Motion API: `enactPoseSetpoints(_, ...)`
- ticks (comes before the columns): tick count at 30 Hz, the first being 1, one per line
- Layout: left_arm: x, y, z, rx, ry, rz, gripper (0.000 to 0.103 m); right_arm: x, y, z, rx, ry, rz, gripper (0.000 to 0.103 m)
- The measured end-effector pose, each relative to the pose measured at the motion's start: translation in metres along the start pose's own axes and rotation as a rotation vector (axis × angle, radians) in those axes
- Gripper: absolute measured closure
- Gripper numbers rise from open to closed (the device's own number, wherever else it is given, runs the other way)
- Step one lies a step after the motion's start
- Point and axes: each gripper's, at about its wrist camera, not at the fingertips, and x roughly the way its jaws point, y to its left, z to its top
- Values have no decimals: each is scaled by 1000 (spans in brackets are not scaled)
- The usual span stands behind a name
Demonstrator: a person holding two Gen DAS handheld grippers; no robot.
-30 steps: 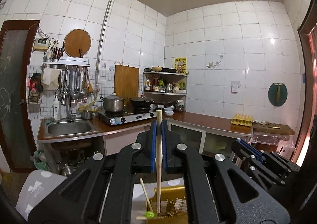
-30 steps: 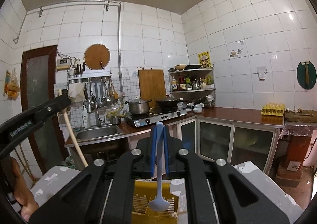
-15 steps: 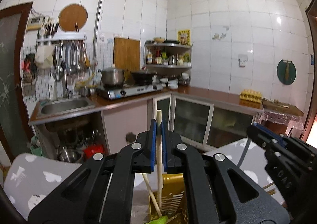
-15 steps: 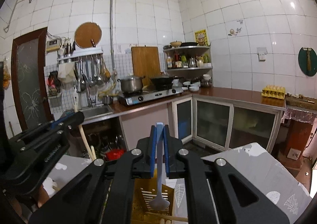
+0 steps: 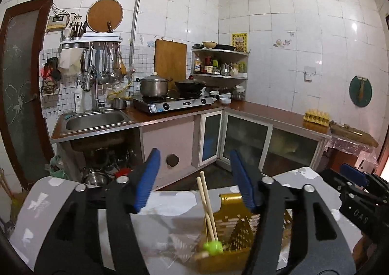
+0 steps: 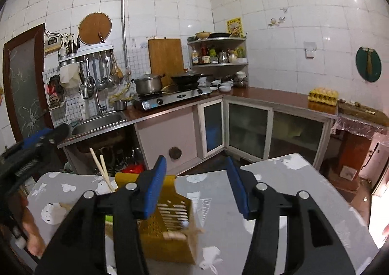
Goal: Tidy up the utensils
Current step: 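Open both tools to drop the chopstick and spoon into the holder, then lower both tools toward the remaining utensils on the table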
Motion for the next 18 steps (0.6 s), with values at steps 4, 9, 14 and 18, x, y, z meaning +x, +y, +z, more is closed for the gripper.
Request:
enactPoseSetpoints(4, -42, 12, 3, -22, 8, -17, 18, -39, -14, -4, 28, 15, -12, 45)
enactPoseSetpoints(9, -85, 22, -13, -9, 5, -11, 5, -79, -14, -19, 11, 21, -28, 28)
enactPoseSetpoints(14, -104, 32, -52, 14, 83, 1, 5, -106, -5, -56, -18, 54, -25, 16)
enactPoseSetpoints(18, -103, 41, -89, 8, 177, -13, 5, -110, 1, -91, -25, 113, -18, 9)
